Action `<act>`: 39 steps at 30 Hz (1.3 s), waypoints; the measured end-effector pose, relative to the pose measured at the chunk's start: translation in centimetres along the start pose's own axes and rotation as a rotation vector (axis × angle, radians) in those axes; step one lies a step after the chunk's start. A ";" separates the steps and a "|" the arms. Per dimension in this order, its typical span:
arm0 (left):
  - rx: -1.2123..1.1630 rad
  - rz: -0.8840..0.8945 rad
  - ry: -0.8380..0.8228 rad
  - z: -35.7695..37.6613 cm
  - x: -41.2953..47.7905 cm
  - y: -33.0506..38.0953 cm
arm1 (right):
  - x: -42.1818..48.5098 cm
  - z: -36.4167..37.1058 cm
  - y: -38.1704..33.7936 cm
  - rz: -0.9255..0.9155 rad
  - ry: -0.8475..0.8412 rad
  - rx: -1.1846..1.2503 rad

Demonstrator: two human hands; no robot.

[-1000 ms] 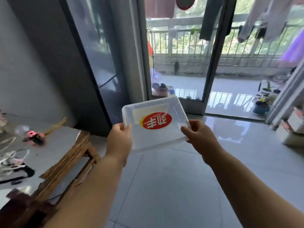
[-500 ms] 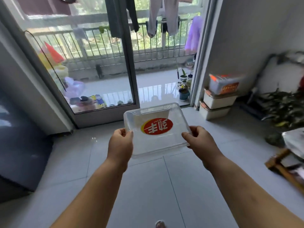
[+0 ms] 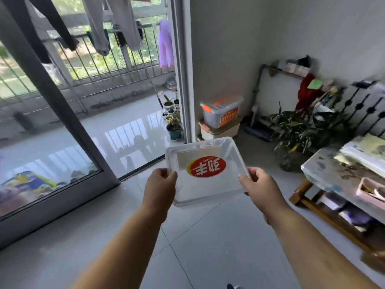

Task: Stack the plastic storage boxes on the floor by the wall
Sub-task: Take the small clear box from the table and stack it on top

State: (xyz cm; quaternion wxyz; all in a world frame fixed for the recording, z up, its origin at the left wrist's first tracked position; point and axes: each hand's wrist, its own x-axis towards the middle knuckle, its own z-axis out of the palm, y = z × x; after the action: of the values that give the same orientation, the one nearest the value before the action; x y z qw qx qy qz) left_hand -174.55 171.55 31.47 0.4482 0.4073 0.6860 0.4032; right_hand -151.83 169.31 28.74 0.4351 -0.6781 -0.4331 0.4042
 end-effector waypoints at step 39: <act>0.186 -0.297 -0.069 45.2 68.5 23.6 | 86.8 -2.8 -2.2 0.154 -0.014 -0.207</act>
State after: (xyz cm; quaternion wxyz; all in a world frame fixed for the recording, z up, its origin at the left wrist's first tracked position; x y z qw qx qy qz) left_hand -145.54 251.20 21.15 0.4866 0.3546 0.7572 0.2532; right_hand -123.84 250.71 16.76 0.3275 -0.7477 -0.4220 0.3945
